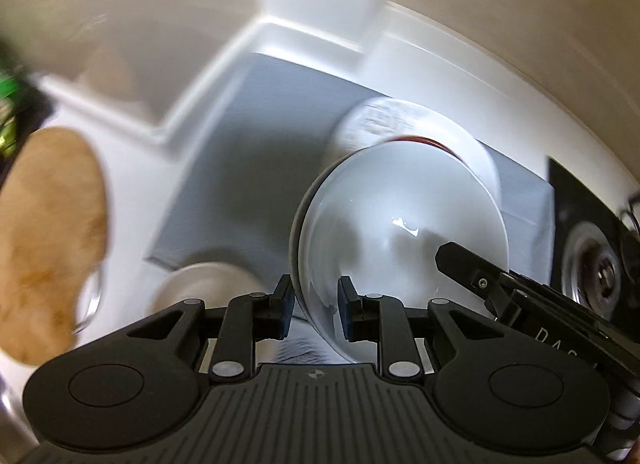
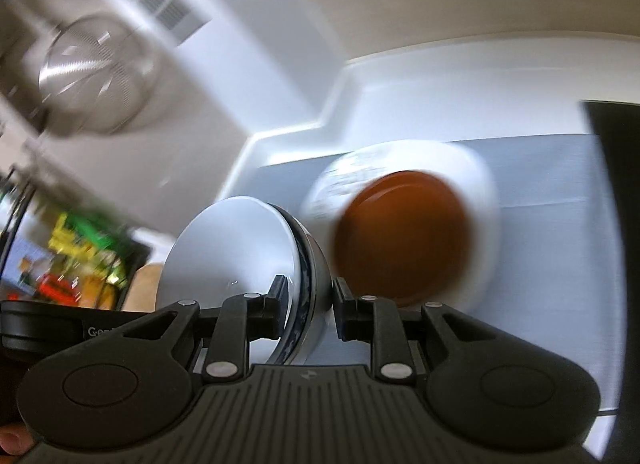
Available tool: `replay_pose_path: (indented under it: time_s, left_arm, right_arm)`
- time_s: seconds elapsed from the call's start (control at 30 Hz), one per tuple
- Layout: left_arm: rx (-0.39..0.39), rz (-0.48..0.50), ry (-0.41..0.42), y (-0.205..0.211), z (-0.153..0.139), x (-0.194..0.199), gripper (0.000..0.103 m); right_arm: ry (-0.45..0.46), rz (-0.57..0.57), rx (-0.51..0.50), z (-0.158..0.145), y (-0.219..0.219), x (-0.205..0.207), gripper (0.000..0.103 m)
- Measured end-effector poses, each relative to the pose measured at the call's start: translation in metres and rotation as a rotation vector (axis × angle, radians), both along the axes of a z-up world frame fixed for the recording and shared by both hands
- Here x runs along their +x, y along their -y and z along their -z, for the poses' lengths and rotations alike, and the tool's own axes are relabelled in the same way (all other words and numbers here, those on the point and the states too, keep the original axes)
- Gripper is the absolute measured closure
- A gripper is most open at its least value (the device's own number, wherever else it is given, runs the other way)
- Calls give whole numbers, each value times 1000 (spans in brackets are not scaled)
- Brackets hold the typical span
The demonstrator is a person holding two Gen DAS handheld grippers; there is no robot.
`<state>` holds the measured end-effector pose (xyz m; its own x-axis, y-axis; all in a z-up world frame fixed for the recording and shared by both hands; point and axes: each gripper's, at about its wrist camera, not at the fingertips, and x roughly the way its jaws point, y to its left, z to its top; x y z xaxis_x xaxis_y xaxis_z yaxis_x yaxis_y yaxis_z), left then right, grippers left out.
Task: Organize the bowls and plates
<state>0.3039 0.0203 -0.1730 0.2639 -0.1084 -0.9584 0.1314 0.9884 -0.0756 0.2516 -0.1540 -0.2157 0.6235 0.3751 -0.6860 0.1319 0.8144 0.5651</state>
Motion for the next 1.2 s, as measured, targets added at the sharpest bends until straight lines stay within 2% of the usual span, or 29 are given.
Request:
replay_pose_path:
  time_s: [0.13,0.27,0.37,0.5,0.67,0.87,0.9,0.97,1.2]
  left_arm:
    - [-11,-65,-2,-47,-11,-5,78]
    - [-5,-123,-17,-85,-13,-12,78]
    - [23,-150,-24,-104,-5,-17,78]
    - [36,-172,-78,-121,16,-20,78]
    - [19,-183,-138,-130,49,-21,78]
    - [-7,-167,-169,-133,69,-22,78]
    - [-5,-165,-172,-132,71,-23,78]
    - [-6,-160,-174,-131,74,-25,78]
    - [-69,-166,-170,-143,72,-24,78]
  right_arm:
    - [19,-86,4,-16,-42,6,77]
    - [16,-159,13,-16,-75,8,77]
    - [-24,-203,29,-3,-95,7,77]
    - [-101,-224,54,26,-113,3,77]
    - [-128,-233,24,47,-121,-8,77]
    - [-138,-245,-16,58,-120,-11,76]
    - [-151,-240,-5,60,-119,-11,75]
    - [-156,-232,25,64,-116,-10,64]
    - [-97,-231,28,58,-112,-13,62]
